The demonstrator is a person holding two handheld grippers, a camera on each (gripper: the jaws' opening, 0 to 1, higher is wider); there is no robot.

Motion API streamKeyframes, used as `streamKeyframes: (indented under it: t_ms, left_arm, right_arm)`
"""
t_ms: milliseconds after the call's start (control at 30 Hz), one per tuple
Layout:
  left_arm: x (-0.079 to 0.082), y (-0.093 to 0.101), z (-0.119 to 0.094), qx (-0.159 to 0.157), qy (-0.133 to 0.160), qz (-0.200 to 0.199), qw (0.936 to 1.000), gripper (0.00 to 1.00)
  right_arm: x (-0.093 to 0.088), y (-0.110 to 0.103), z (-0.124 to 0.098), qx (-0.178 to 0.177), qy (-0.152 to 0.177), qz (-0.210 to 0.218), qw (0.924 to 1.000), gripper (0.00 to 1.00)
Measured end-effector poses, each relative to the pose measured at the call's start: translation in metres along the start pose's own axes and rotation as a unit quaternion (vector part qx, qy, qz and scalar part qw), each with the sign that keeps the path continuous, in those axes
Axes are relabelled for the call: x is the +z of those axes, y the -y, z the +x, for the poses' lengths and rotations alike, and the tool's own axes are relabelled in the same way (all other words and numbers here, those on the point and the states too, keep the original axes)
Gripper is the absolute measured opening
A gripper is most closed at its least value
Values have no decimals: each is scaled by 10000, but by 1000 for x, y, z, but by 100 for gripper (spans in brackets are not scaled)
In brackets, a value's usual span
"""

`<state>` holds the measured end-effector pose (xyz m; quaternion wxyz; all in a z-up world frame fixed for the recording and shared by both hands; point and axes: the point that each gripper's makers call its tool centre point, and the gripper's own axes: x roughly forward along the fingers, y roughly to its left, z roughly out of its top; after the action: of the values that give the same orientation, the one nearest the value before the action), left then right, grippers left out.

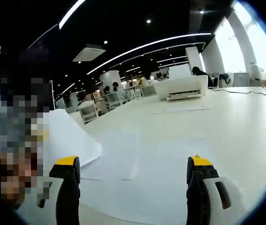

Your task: Organize the stack of printing papers by aligning and flattening the scattered papers on the table

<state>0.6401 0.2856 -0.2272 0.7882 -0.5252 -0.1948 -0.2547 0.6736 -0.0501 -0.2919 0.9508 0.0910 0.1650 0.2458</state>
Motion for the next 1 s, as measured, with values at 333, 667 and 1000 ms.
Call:
streamKeyframes:
  t_ms: [333, 667, 1000]
  left_arm:
    - [0, 0, 0, 0, 0, 5, 10000, 7]
    - [0, -1, 0, 12, -5, 5, 10000, 7]
    - [-1, -1, 0, 12, -7, 2, 10000, 7]
  right_arm:
    - [-5, 15, -2, -143, -83, -70, 9998, 90]
    - [-5, 21, -5, -142, -68, -23, 9999, 90]
    - [-8, 25, -7, -134, -97, -22, 9999, 90]
